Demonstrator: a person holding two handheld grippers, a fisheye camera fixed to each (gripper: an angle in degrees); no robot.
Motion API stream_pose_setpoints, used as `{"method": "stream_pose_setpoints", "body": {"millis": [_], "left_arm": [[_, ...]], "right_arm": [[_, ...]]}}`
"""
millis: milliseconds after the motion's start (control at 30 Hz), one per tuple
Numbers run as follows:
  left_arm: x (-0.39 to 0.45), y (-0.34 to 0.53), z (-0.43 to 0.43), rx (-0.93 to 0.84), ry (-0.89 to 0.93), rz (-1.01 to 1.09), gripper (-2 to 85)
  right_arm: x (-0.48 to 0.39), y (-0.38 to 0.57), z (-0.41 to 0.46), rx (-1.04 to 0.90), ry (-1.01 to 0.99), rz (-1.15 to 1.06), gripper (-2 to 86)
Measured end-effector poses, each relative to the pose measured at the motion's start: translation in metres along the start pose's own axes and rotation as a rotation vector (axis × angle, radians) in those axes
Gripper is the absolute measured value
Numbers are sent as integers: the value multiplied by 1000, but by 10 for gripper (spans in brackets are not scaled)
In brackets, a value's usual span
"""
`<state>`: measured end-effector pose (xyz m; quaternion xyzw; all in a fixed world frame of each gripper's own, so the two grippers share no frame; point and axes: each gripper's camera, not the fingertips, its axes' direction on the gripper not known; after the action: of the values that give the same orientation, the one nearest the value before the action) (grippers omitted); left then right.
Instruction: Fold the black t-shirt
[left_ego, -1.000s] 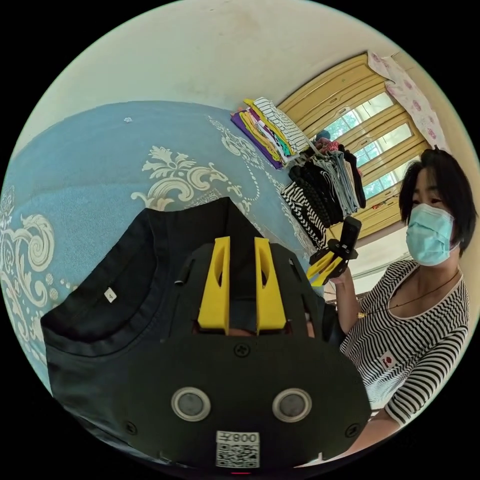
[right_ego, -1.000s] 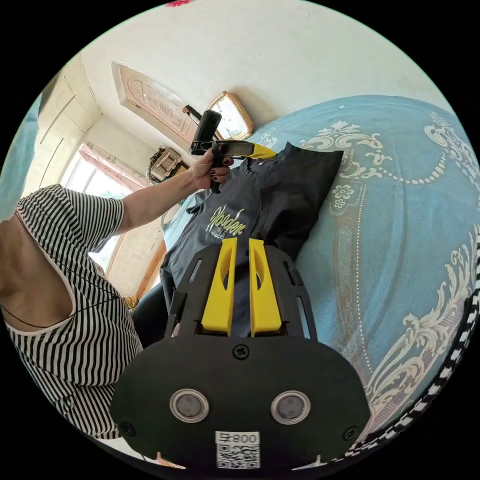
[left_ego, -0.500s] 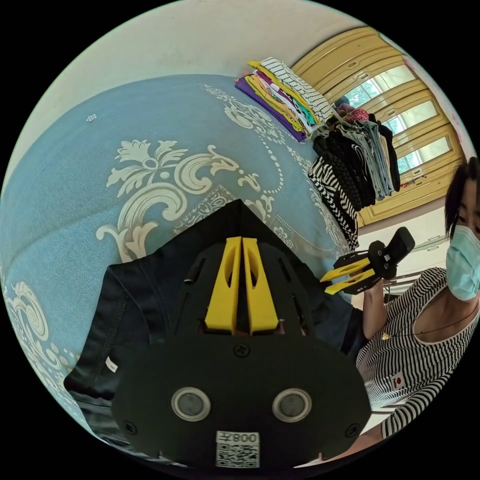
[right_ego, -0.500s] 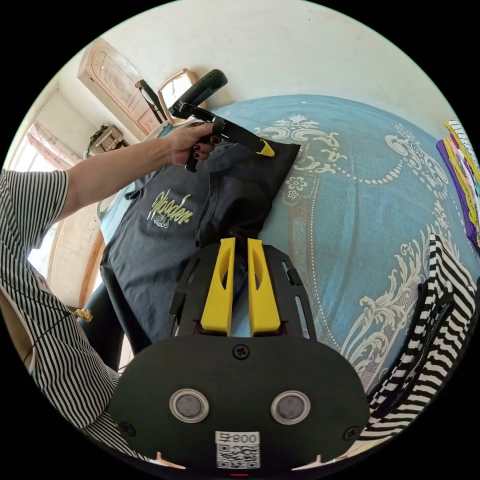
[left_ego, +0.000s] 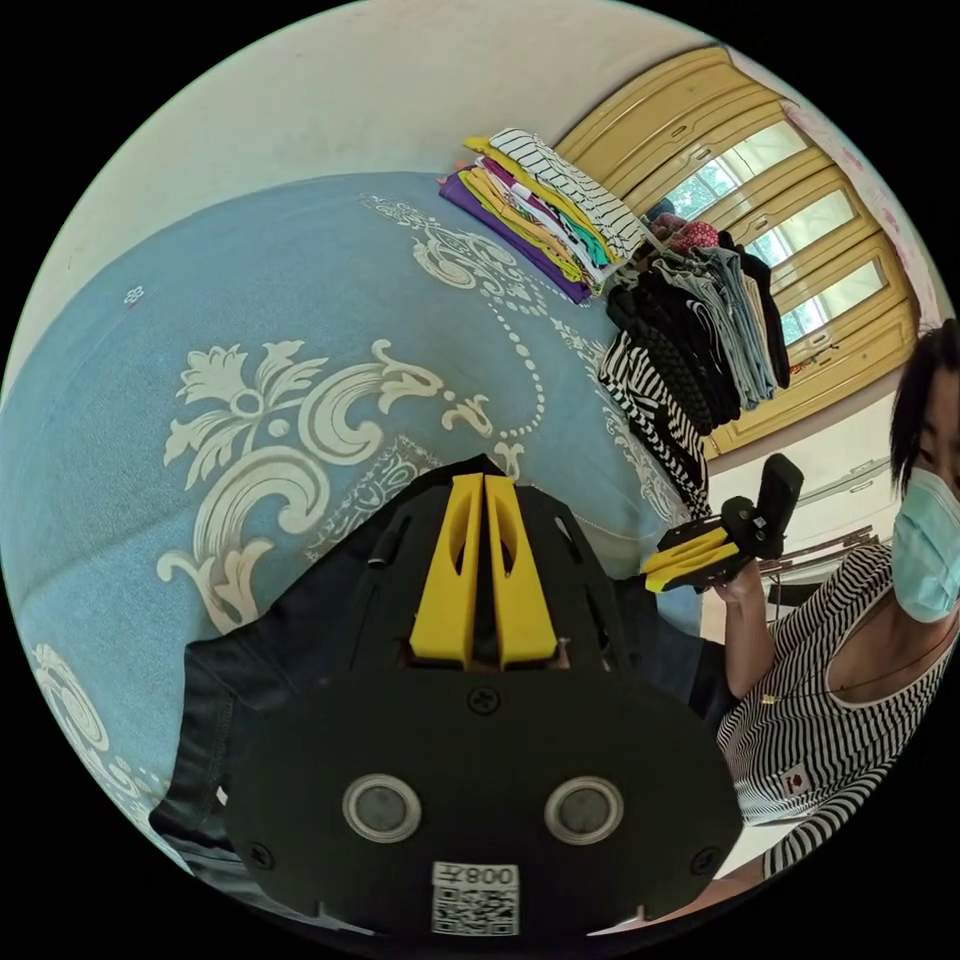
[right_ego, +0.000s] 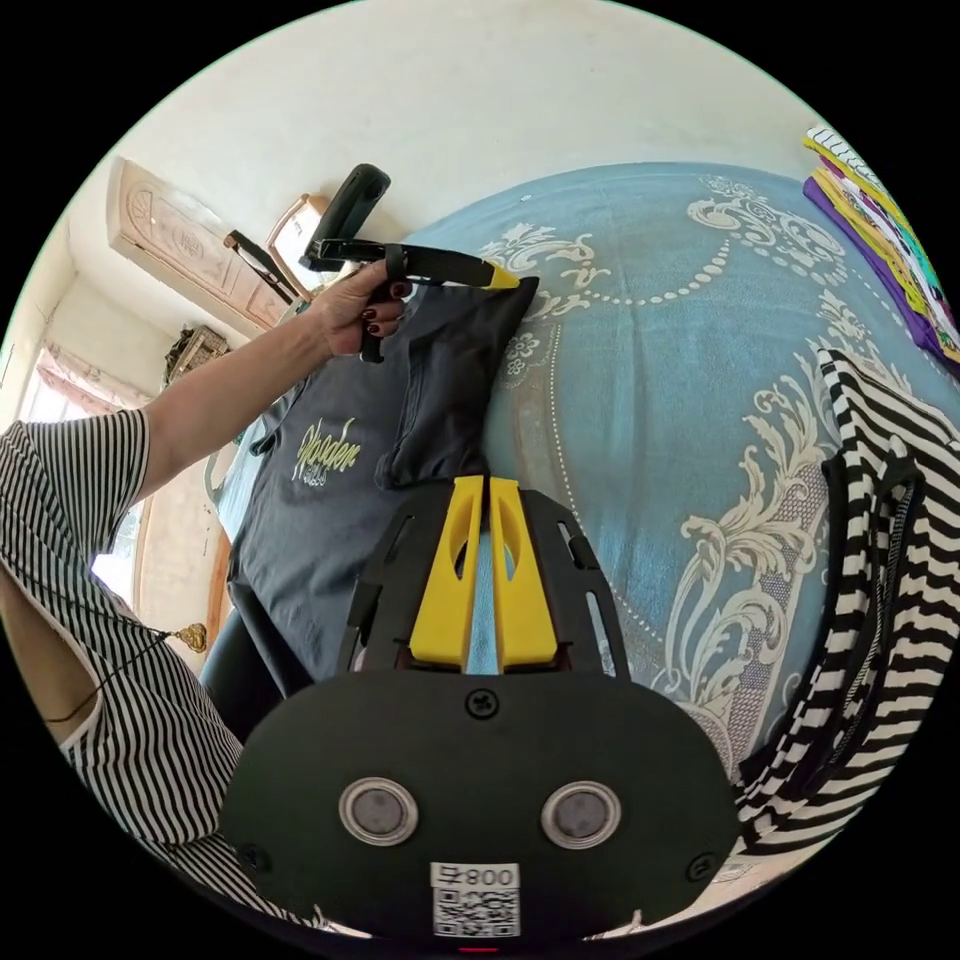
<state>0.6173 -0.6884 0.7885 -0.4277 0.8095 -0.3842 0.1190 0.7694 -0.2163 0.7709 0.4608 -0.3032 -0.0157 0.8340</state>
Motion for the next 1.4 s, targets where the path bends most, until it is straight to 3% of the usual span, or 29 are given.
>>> {"method": "stream_pose_setpoints", "body": {"millis": [333, 633, 900, 1133, 1400], "left_arm": [[-4, 26, -20, 96, 38, -28, 52], [-13, 33, 7, -23, 8, -42, 53], [-16, 31, 20, -21, 28, -37, 9], [-12, 25, 24, 8, -2, 5, 27], [-16, 31, 33, -37, -80, 22, 51]], "right_arm": [[-29, 0, -16, 143, 69, -109, 69], [-24, 12, -44, 295, -3, -106, 79], [-39, -28, 35, 15, 88, -99, 38], [-28, -29, 34, 20, 80, -62, 10], [-31, -24, 2, 162, 85, -63, 68]]}}
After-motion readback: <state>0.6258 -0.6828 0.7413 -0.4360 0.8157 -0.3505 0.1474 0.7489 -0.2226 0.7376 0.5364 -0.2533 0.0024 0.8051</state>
